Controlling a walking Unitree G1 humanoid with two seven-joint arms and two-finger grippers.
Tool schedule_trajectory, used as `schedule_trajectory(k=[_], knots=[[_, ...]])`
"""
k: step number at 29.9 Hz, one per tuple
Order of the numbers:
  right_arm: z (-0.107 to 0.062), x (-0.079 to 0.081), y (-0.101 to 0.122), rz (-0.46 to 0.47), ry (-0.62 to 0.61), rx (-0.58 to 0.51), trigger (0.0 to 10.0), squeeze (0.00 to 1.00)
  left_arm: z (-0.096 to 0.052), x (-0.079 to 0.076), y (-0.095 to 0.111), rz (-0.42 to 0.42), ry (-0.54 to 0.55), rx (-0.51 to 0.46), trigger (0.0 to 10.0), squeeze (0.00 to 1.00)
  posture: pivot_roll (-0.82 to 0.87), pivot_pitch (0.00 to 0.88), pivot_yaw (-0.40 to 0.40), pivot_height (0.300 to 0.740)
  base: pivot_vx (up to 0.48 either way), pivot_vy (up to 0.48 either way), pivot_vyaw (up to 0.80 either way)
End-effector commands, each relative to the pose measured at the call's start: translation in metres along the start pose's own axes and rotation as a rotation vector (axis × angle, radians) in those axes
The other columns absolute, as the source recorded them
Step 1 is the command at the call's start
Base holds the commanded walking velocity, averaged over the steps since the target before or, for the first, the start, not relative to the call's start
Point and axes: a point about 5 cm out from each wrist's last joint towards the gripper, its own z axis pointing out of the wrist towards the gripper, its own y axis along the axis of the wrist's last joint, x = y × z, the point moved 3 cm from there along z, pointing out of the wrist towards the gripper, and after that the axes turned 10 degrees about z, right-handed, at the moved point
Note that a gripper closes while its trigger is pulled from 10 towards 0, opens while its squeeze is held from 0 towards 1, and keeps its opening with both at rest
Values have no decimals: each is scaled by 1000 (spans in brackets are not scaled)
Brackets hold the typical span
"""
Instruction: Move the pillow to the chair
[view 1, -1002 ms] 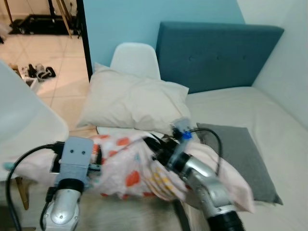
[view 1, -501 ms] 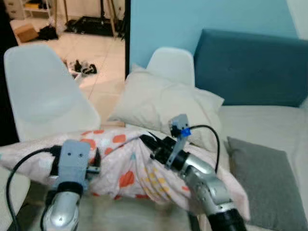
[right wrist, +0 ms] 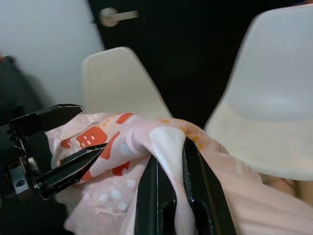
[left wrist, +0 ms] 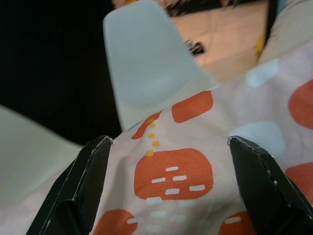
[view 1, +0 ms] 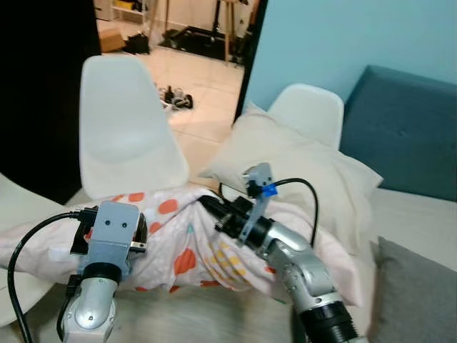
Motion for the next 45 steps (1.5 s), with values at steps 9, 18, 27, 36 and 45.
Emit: schedule_trajectory(k=[9,18,27,36,45], knots=[[3,0,23,12,28,-101,10000,0,0,-2,0,-14,3,24,10000,0,88,0,-141,740,303,0,528],[5,0,26,13,30,-116,10000,0,2,-1,0,-21,12,26,10000,0,88,0,-147,740,480,0,0],[5,3,27,9,61,-118,10000,0,3,1,0,-26,21,28,10000,0,90,0,-148,740,480,0,629],[8,8,30,16,87,-136,10000,0,3,2,-1,-28,28,30,10000,0,88,0,-142,740,480,0,753],[11,-8,31,23,-36,-136,10000,0,6,6,2,-40,40,22,10000,0,86,0,-141,740,480,0,48]])
